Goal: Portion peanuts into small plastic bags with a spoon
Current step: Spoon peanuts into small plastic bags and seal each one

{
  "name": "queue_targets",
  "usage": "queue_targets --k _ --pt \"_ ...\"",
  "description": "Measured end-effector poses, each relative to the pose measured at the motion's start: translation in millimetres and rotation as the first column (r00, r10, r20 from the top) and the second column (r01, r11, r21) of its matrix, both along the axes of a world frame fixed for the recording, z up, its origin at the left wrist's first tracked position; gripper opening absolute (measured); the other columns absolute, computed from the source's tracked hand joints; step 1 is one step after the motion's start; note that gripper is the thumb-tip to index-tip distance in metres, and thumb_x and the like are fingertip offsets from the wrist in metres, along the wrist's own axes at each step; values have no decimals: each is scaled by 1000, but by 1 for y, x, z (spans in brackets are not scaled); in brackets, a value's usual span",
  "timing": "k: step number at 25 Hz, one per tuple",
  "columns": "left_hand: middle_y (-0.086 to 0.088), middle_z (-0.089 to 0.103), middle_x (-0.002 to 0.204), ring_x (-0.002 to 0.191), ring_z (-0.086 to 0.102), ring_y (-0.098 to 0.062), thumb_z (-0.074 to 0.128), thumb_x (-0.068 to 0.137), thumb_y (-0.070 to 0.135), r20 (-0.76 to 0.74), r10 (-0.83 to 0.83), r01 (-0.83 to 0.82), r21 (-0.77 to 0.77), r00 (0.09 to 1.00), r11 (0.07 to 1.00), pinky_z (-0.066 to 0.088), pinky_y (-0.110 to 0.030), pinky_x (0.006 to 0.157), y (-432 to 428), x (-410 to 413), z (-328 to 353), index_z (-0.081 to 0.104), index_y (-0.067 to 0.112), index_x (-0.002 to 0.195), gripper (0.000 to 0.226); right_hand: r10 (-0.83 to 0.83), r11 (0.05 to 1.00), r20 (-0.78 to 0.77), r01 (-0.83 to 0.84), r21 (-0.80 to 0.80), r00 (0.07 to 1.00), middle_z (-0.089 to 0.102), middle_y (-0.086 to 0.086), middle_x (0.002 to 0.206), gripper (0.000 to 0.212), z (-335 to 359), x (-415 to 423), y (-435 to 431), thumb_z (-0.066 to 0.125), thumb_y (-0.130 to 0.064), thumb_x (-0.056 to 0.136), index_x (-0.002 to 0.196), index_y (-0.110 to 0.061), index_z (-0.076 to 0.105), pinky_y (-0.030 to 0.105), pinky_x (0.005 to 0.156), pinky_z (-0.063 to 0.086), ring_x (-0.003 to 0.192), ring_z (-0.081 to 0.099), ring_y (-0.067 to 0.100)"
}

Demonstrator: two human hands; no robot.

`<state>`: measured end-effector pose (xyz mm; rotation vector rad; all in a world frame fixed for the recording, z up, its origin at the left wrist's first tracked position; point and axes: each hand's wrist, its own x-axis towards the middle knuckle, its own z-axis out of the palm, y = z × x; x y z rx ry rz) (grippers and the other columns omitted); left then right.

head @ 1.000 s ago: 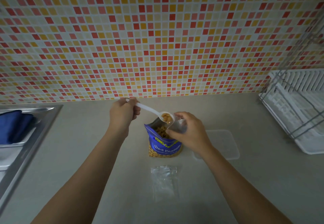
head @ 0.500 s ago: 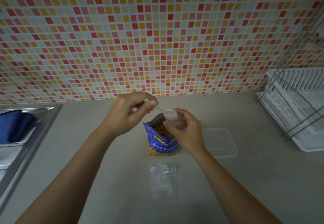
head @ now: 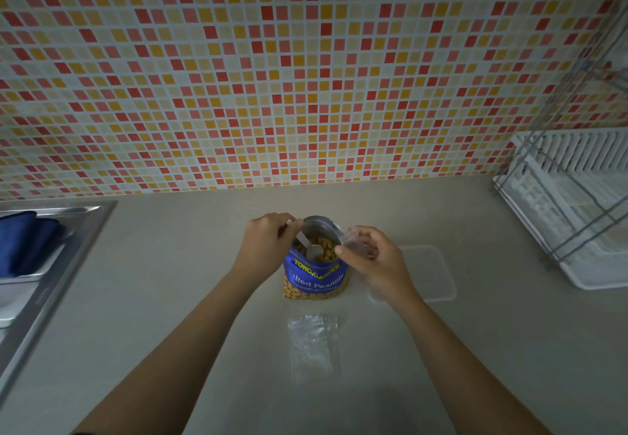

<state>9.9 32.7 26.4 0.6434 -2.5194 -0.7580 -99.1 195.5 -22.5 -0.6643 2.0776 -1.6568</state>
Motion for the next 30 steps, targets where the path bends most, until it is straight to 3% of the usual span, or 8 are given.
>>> queue_targets --k 4,10,14,17,21,25,28,30 --pt "-13 68 63 62 59 -26 49 92 21 53 207 -214 207 977 955 35 -10 54 4 -13 -7 67 -2 67 38 32 999 8 -32 7 999 68 -13 99 36 3 -1 3 78 -42 62 93 -38 59 30 84 53 96 64 8" --pt "0 60 43 60 59 -24 55 89 20 88 440 -380 670 894 638 56 -37 77 -2 -14 -15 65 11 56 36 88 996 22 -88 -1 996 68 -13 101 44 2 -2 7 79 -49 55 94 -39 60 23 82 51 95 65 5" --pt "-9 57 59 55 53 -19 55 90 17 102 519 -377 804 849 460 54 -32 61 -13 -10 -15 66 4 70 26 53 999 -16 -53 -6 998 67 -13 101 38 9 -6 11 81 -34 65 97 -37 60 13 72 50 89 64 4" --pt "-9 55 64 57 51 -17 55 91 17 89 594 -375 847 799 377 47 -24 55 -25 -4 -15 64 0 84 21 29 998 -151 -19 67 988 63 -16 104 46 17 -8 11 81 -31 66 106 -32 59 9 73 48 93 60 1" --pt "-7 54 65 58 49 -16 54 91 17 60 625 -359 859 778 365 45 -24 54 -39 0 -12 63 1 87 19 119 967 -370 -23 253 921 63 -6 107 57 25 -9 2 81 -36 63 113 -19 60 23 80 48 94 59 9" --pt "-6 52 66 60 47 -15 53 92 18 -17 630 -280 886 776 369 44 -24 57 -47 2 10 63 3 88 18 178 941 -466 -11 338 867 64 -1 108 55 33 -6 -10 78 -37 65 112 -17 60 22 76 41 90 56 12" --pt "-4 55 65 59 51 -12 53 92 21 -139 557 -236 803 819 548 47 -24 58 -34 -1 34 65 5 89 21 145 958 -446 -12 287 883 63 -5 108 55 35 1 -21 78 -38 65 113 -19 59 21 79 41 92 54 7" --pt "-3 60 63 54 56 -7 52 92 24 -272 397 -190 562 876 805 50 -25 56 -13 2 47 66 7 85 23 84 977 -395 2 214 915 64 -6 107 54 32 7 -27 79 -38 64 112 -21 60 23 80 46 92 56 8"
